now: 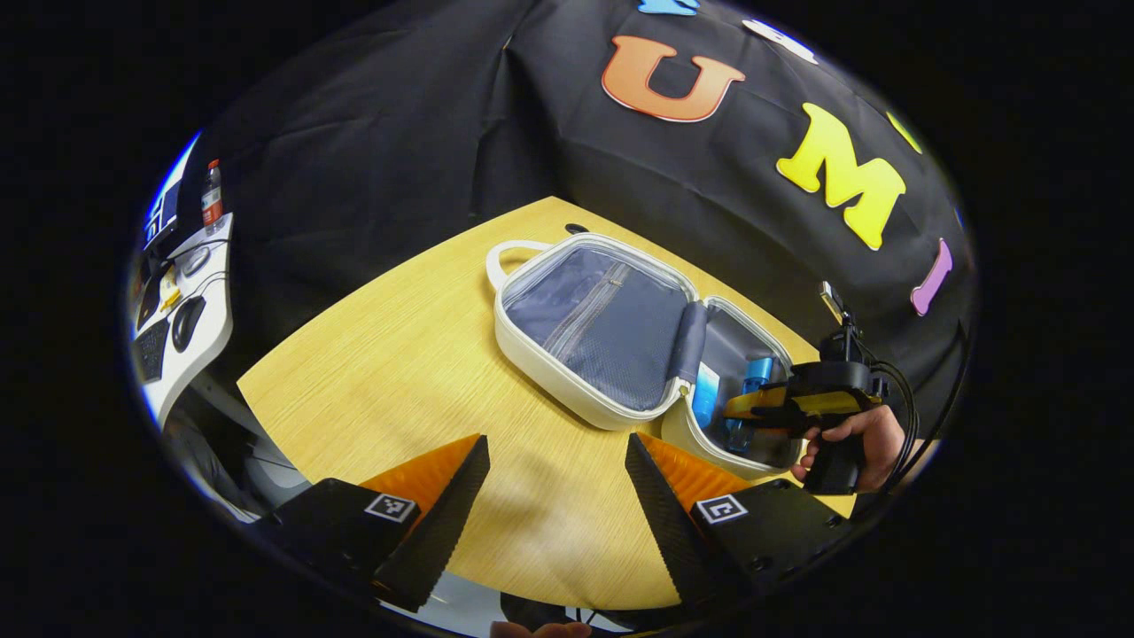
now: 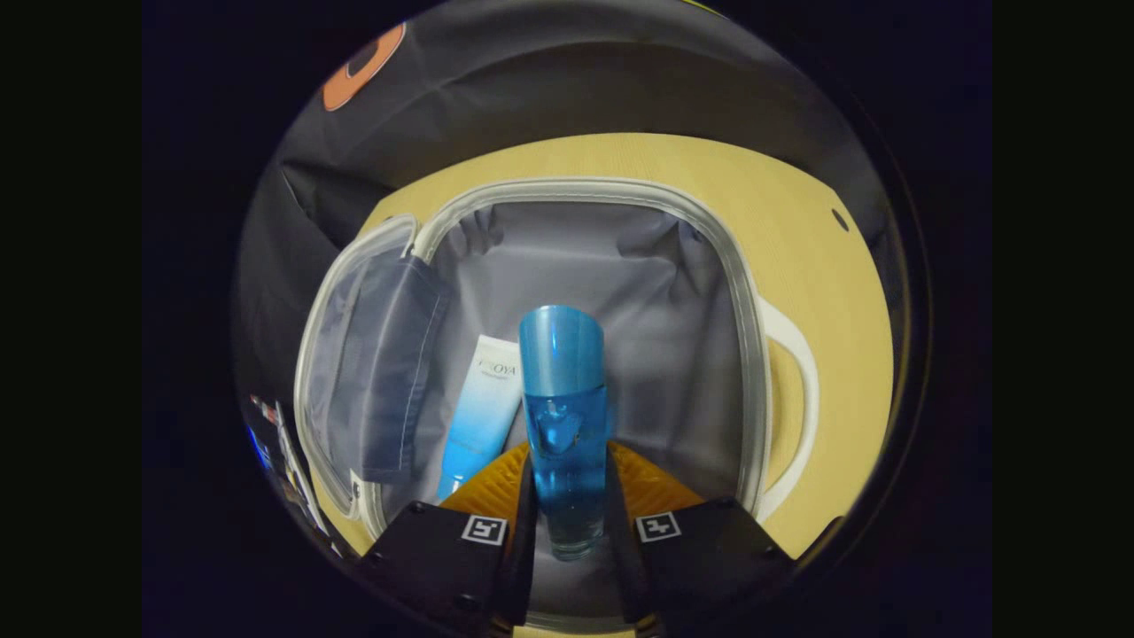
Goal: First open the suitcase, pack the skin care products into it, and then close the suitcase.
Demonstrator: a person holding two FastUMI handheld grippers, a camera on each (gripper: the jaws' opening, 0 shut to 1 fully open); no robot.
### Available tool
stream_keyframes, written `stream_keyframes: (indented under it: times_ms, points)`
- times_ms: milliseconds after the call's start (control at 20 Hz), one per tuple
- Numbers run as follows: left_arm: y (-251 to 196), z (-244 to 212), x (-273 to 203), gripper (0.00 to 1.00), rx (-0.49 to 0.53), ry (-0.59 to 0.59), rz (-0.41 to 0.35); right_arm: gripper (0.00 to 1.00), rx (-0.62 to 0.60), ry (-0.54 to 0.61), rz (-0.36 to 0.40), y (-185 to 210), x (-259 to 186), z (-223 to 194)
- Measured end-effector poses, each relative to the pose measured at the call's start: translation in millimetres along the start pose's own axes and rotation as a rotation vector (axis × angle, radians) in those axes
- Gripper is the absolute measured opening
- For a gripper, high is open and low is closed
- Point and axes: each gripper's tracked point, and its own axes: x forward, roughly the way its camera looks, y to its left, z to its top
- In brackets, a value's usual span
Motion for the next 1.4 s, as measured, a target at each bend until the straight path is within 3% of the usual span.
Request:
stream_keyframes:
  times_ms: [50, 250, 400, 600, 750, 800, 850, 900, 1050, 1200, 1400]
  points:
    - [-4, 2, 1, 0.99, -0.014, -0.001, -0.006, 0.37, -0.010, 0.004, -0.025, -1, 1, 0]
    - [-14, 14, -2, 0.99, -0.024, -0.028, -0.025, 0.37, -0.017, 0.013, -0.094, 1, 2, 0]
    - [-15, 22, -5, 0.99, -0.014, -0.042, -0.042, 0.41, -0.012, 0.013, -0.108, 2, 2, 1]
    - [0, 43, 3, 0.99, 0.015, -0.073, -0.073, 0.46, -0.043, -0.017, -0.061, -6, -15, -6]
    - [18, 62, 11, 0.99, 0.051, -0.107, -0.055, 0.69, -0.107, -0.098, -0.040, -18, -41, -7]
    - [22, 71, 12, 0.99, 0.065, -0.127, -0.063, 0.63, -0.134, -0.135, -0.024, -19, -53, -6]
    - [25, 80, 16, 0.99, 0.078, -0.142, -0.075, 0.71, -0.163, -0.179, -0.012, -22, -65, -4]
    - [28, 88, 20, 0.99, 0.087, -0.153, -0.093, 0.72, -0.191, -0.227, 0.005, -23, -80, -2]
    - [35, 115, 41, 0.98, 0.066, -0.164, -0.169, 0.74, -0.283, -0.360, 0.090, -17, -131, 2]
    - [47, 138, 68, 0.99, 0.019, -0.151, -0.239, 0.72, -0.300, -0.441, 0.176, -10, -178, 6]
    - [65, 163, 125, 0.98, 0.012, -0.155, -0.279, 0.72, -0.339, -0.526, 0.154, -33, -221, 8]
